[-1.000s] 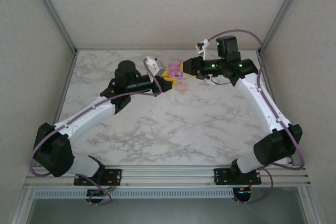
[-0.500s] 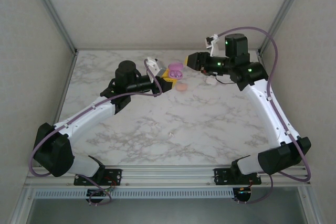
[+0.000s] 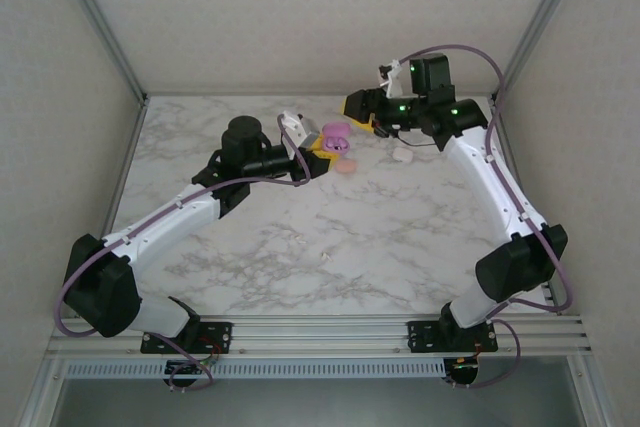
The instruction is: Insert wireless bluetooth earbuds into charging case
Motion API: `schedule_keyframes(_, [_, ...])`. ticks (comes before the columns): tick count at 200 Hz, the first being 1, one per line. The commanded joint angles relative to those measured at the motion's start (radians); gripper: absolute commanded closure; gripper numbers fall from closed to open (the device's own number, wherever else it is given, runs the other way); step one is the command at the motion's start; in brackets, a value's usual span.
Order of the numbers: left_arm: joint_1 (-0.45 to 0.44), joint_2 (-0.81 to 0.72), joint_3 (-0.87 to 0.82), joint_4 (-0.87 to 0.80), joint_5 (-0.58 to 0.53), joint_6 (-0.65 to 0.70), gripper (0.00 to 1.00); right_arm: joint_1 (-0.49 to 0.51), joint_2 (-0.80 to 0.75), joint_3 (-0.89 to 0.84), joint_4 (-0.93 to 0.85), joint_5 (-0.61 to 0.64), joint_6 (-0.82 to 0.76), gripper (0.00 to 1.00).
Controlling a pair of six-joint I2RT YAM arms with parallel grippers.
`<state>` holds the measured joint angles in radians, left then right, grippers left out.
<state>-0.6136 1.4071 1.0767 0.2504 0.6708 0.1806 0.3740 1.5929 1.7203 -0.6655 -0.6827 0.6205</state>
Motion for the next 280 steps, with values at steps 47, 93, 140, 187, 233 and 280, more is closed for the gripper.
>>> schedule_keyframes(47, [-0.009, -0.026, 0.038, 0.051, -0.029, -0.007, 0.79, 0.008, -0.043, -0.015, -0.07, -0.089, -0.057, 0.45])
schedule_keyframes(93, [-0.009, -0.024, 0.035, 0.077, -0.038, -0.026, 0.79, 0.006, -0.087, -0.067, -0.057, -0.094, -0.06, 0.45])
schedule_keyframes(140, [-0.009, -0.019, 0.02, 0.154, -0.03, -0.078, 0.78, -0.015, -0.107, -0.177, 0.094, -0.285, 0.07, 0.44])
schedule_keyframes(187, [-0.009, 0.004, 0.028, 0.202, -0.012, -0.115, 0.78, -0.015, -0.087, -0.25, 0.296, -0.452, 0.23, 0.47])
schedule_keyframes(233, [-0.009, 0.006, 0.034, 0.202, 0.001, -0.119, 0.78, -0.014, -0.076, -0.272, 0.361, -0.486, 0.265, 0.48])
schedule_keyframes(280, [-0.009, 0.006, 0.038, 0.197, 0.026, -0.121, 0.76, -0.019, -0.074, -0.3, 0.439, -0.478, 0.311, 0.56])
